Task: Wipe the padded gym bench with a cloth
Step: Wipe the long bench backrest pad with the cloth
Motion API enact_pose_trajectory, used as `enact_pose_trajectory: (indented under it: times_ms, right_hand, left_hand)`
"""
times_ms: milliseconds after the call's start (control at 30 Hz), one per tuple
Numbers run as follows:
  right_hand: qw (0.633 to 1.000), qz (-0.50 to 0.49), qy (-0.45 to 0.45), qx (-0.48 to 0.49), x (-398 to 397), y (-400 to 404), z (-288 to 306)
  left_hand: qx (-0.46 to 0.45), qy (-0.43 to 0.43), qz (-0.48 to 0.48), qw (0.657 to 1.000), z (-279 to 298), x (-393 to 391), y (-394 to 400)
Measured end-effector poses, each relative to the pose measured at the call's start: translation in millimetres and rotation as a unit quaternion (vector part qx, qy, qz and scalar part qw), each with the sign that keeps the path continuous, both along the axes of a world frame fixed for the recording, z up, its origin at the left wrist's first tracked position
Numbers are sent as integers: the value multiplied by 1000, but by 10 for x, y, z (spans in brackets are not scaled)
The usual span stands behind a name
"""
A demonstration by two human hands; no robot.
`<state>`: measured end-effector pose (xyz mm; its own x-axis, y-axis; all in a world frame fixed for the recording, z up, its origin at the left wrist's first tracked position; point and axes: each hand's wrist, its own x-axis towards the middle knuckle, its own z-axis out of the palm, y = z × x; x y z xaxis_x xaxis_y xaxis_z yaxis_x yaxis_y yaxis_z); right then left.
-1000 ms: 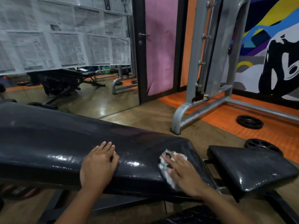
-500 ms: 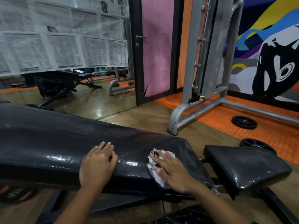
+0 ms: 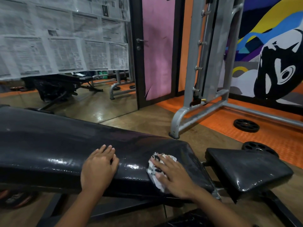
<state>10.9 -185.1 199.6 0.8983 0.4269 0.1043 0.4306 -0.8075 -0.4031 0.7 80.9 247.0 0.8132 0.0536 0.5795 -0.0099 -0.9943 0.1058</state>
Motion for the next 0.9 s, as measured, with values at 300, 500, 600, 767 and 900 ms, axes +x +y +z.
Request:
enact_pose_trajectory:
  times_ms: [300, 500, 600, 767, 900]
  right_hand:
    - [987, -143, 76, -11, 505, 295, 111]
    - [997, -77, -18, -10, 290, -61, -181]
    - [980, -191, 63, 8, 736, -252, -198]
    - [980, -189, 64, -12, 728, 154, 19]
    - [996, -76, -40, -4, 116, 199, -59]
  left_hand:
    - [15, -15, -12, 1000, -107, -60, -18]
    - [4, -8, -7, 1000, -169, -101, -36]
    - [9, -2, -4, 1000, -164, -128, -51]
    - [12, 2, -7, 1000, -163, -147, -64]
    - [14, 10, -10, 1000, -160, -164, -48]
